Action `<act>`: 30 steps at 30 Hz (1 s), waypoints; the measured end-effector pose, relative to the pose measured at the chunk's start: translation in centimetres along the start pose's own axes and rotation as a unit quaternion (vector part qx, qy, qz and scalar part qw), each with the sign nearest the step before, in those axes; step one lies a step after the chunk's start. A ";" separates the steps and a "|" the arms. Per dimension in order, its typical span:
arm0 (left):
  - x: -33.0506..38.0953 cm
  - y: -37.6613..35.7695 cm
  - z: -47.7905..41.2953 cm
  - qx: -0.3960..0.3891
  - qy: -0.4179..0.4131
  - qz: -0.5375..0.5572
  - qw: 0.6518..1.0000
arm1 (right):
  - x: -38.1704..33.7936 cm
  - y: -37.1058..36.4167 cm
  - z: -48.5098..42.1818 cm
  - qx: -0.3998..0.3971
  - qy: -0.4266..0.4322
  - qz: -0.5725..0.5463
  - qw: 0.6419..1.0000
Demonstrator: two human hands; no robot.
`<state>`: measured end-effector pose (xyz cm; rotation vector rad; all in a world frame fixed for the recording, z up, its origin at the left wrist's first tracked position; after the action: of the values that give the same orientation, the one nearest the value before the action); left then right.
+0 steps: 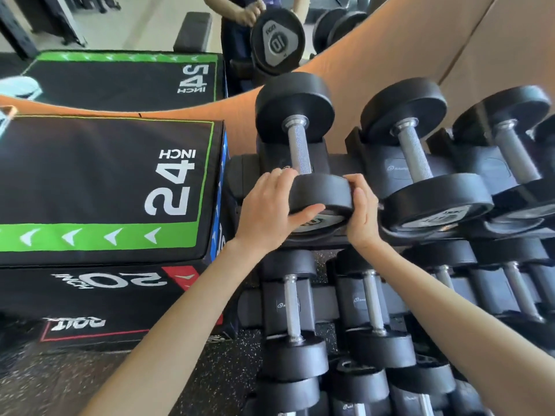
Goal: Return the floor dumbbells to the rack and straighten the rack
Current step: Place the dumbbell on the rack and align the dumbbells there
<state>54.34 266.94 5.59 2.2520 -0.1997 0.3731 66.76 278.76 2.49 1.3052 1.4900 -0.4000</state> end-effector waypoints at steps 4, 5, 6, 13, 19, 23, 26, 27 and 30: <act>-3.0 -1.3 2.8 0.009 0.092 0.197 0.976 | -3.6 -0.7 0.1 -0.181 0.005 0.052 0.982; -3.2 -1.8 3.1 0.016 0.103 0.223 0.969 | -4.6 -0.9 -0.2 -0.217 0.026 0.086 0.972; -3.4 -2.2 3.3 0.025 0.113 0.248 0.962 | -5.5 -1.3 -0.6 -0.246 0.059 0.128 0.959; -4.9 -4.3 4.8 0.169 0.147 0.312 0.923 | -7.6 -3.3 -1.7 -0.242 0.215 0.185 0.928; -4.0 -4.2 2.9 0.161 0.085 0.287 0.940 | -6.0 -1.5 -1.8 -0.180 0.208 0.159 0.948; -3.6 -3.7 2.3 0.115 0.071 0.264 0.955 | -5.4 -0.9 -1.6 -0.151 0.200 0.127 0.960; -2.9 -3.1 1.6 0.056 0.050 0.208 0.975 | -4.4 -0.5 -1.3 -0.127 0.186 0.096 0.970; -2.6 -2.8 1.2 0.037 0.043 0.183 0.981 | -4.1 -0.3 -1.3 -0.116 0.180 0.081 0.974; -1.3 -1.8 0.1 0.009 0.004 0.092 0.996 | -2.9 0.4 -1.0 -0.069 0.163 0.037 0.984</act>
<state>53.59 268.04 3.78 2.2564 -0.4029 0.4827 66.10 278.24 5.47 1.3548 1.6991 -0.0312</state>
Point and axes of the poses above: each hand's wrist, its own z-axis away from the middle knuckle, its own y-axis out of the back of the hand, x = y × z, the point moved 7 cm from there along -z, towards the middle knuckle, and after that the axes turned 6 degrees about -y, right-handed, at the moved point
